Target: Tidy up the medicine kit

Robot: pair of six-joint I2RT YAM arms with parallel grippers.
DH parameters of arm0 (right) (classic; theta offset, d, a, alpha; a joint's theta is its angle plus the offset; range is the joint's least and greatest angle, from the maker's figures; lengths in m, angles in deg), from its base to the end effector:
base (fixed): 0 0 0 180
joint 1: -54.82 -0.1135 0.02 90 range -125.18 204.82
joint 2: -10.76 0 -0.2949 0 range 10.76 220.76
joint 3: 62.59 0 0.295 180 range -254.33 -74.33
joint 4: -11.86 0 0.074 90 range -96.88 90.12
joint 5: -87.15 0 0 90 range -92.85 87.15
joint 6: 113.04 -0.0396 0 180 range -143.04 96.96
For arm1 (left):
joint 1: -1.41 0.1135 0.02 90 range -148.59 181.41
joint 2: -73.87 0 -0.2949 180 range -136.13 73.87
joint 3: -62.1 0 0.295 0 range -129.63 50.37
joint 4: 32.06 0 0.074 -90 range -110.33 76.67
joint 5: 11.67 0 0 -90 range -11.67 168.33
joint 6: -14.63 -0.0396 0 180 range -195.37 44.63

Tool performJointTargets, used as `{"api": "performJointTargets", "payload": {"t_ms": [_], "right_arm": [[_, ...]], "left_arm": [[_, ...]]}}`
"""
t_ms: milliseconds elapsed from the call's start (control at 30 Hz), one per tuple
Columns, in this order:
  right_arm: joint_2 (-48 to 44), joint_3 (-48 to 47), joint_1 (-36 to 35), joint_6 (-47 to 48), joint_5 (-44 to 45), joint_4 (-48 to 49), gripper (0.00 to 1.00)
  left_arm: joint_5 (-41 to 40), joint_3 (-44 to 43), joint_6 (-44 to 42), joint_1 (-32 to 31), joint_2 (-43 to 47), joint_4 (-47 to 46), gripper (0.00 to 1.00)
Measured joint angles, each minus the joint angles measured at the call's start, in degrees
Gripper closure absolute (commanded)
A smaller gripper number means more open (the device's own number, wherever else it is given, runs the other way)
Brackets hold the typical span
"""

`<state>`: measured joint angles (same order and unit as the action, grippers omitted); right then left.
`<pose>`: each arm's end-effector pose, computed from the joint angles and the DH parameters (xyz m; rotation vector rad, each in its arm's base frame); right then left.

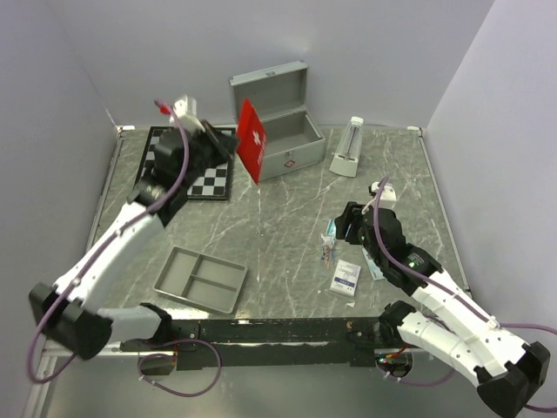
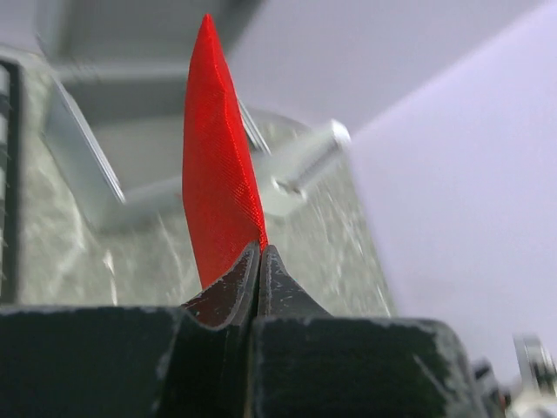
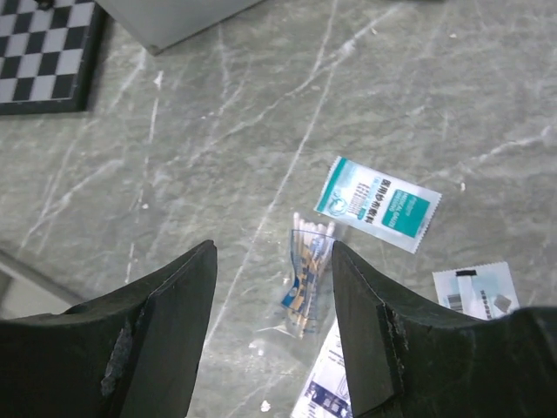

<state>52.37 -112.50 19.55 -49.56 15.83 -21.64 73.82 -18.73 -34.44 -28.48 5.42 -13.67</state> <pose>0.1643 0.1007 0.3044 0.0554 2.0040 0.3683 0.2726 -0.1531 0.4392 -0.2300 1.7350 -0.8562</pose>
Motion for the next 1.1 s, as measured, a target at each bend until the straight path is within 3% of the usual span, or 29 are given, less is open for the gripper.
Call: {"api": "performJointTargets", "payload": {"t_ms": [100,267,333,500,800,1100], "right_arm": [[1.14,-0.17,0.0,0.04,1.11,-0.15,0.39],[1.16,-0.22,0.0,-0.04,2.45,0.81,0.39],[-0.24,0.04,0.0,-0.22,2.71,2.1,0.39],[-3.52,1.31,0.0,-0.44,2.91,3.67,0.39],[-3.69,1.66,0.0,-0.42,2.51,3.72,0.39],[-2.4,2.12,0.0,-0.42,1.81,3.93,0.39]], "left_arm": [[2.84,-6.95,-0.35,5.33,-7.06,0.09,0.99],[12.59,-29.2,-4.0,11.52,-26.82,5.16,0.99],[16.35,-34.42,-5.73,12.48,-32.79,5.38,0.99],[23.52,-36.85,-9.05,13.18,-40.37,7.74,0.99],[28.94,-42.07,-9.77,13.16,-47.01,5.57,0.99],[34.75,-46.07,-4.2,13.05,-56.06,-2.73,0.99]]}}
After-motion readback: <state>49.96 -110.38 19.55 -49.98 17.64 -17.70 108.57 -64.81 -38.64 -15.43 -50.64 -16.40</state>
